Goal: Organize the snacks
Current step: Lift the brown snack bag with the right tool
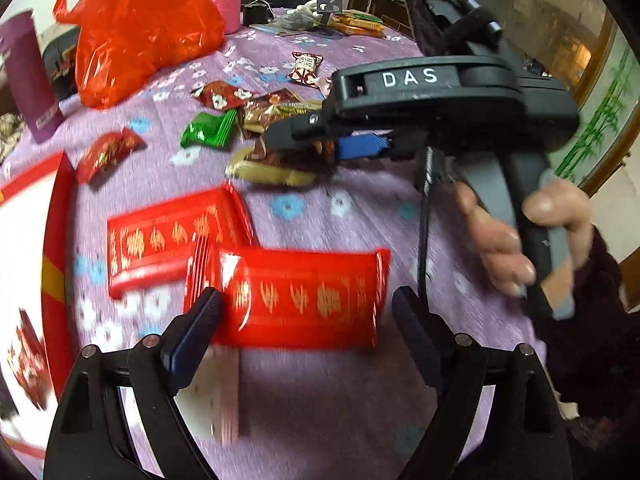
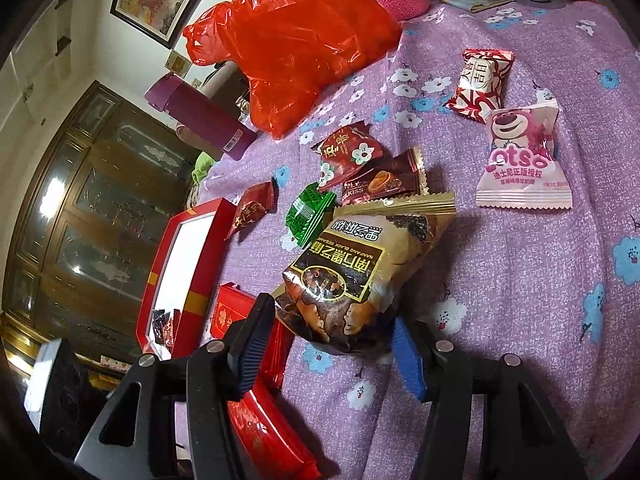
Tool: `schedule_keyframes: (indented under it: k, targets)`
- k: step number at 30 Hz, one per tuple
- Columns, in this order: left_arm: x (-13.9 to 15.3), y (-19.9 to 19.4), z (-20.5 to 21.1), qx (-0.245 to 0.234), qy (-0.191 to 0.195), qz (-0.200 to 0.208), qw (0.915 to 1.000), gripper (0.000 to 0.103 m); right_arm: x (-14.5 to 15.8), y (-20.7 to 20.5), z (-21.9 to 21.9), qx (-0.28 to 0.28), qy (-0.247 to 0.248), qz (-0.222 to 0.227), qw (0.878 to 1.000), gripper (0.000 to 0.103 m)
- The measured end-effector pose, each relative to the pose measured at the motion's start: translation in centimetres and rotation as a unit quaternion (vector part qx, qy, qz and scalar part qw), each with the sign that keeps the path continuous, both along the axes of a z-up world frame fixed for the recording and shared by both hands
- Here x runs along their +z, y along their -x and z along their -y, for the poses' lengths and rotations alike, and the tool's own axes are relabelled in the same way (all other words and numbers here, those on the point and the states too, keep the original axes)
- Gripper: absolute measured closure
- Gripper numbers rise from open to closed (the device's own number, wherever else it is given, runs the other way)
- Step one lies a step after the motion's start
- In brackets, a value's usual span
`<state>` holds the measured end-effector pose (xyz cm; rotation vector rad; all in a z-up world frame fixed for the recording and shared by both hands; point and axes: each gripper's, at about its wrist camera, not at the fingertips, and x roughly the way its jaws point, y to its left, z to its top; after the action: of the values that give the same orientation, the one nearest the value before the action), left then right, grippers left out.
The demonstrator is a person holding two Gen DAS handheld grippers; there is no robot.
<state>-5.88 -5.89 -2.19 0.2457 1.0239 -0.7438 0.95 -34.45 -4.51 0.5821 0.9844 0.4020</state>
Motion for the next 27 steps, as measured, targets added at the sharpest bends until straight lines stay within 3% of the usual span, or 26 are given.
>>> schedule_keyframes:
  k: [10, 14, 16, 17, 19, 23, 27]
  targets:
    - [0.5, -0.9, -1.3, 0.019, -0.002, -0.002, 0.9998, 0.017, -0.1, -0.2, 0.5, -0.009, -0.033, -0.001, 0.999, 0.034]
    - [0.7, -0.7, -1.7, 0.017, -0.009, 0.016, 0.9997, 0.017, -0.3, -0.5, 0.1, -0.011, -0.043, 0.014, 0.999, 0.033]
    - [1.0, -0.7, -1.9, 0.019, -0.008, 0.024, 0.9995, 0.017, -0.2, -0.5, -0.3, -0.01, -0.028, 0.023, 0.999, 0.041]
    - [1.2, -0.6, -1.9, 0.02, -0.009, 0.029, 0.9993, 0.017, -0.1, -0.5, -0.7, -0.011, 0.002, 0.027, 1.0, 0.054]
    - [1.6, -0.4, -2.0, 0.017, -0.015, 0.043, 0.9988, 0.017, 0.0, -0.5, -1.0, -0.01, 0.022, 0.031, 0.999, 0.059]
    - [2.3, 0.2, -1.5, -0.009, -0.044, 0.081, 0.9957, 0.017, 0.6, -0.2, -0.1, -0.012, -0.007, 0.045, 0.999, 0.073]
    - [2.3, 0.2, -0.8, -0.023, -0.058, 0.075, 0.9952, 0.017, 1.8, 0.3, 0.7, -0.023, -0.011, 0.071, 0.997, 0.077]
